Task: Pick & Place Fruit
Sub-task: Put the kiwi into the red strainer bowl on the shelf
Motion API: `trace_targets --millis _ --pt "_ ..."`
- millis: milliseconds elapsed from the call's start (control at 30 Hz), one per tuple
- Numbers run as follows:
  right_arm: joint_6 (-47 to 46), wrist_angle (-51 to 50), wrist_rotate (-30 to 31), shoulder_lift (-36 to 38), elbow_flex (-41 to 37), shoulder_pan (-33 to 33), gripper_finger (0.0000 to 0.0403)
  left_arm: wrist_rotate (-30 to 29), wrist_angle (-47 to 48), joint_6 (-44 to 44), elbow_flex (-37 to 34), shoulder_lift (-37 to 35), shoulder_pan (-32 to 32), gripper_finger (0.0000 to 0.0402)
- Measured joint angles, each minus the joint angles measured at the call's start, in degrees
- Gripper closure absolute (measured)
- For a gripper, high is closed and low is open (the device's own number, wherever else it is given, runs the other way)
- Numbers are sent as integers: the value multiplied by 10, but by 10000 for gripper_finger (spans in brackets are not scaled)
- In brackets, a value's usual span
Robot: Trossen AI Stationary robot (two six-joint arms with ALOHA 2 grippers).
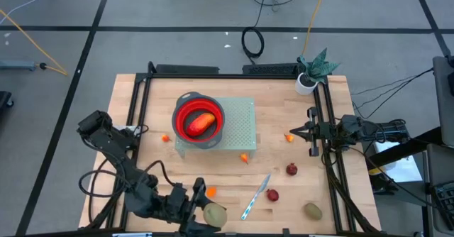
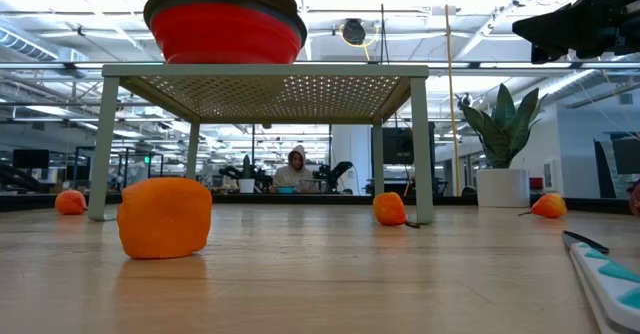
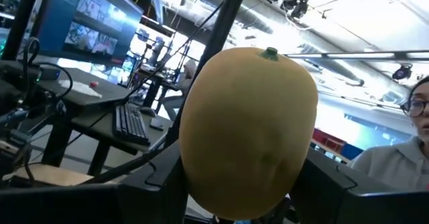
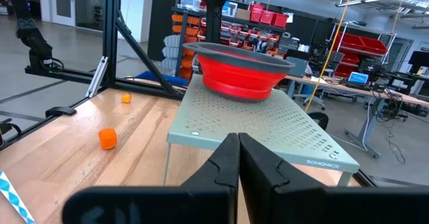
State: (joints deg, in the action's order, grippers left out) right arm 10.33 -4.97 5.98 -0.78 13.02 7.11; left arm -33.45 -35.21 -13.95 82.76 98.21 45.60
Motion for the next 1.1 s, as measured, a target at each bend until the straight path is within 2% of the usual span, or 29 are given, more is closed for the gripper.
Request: trace_targets --millis 100,200,333,500,733,900,1100 --pt "0 0 0 0 0 0 403 -1 -2 -3 0 0 0 204" --pt "0 0 0 0 0 0 403 -41 22 -49 0 0 -1 204" --pt "0 0 0 0 0 0 403 -112 115 -179 0 0 -2 204" --pt "37 0 0 0 0 0 403 -169 270 -362 0 0 -1 204" --pt "89 0 0 0 0 0 403 -197 430 -550 0 0 -2 204" --pt "94 0 0 0 0 0 403 -238 497 -581 0 0 -2 204" --pt "95 0 0 0 0 0 403 -283 576 -548 0 -24 -18 204"
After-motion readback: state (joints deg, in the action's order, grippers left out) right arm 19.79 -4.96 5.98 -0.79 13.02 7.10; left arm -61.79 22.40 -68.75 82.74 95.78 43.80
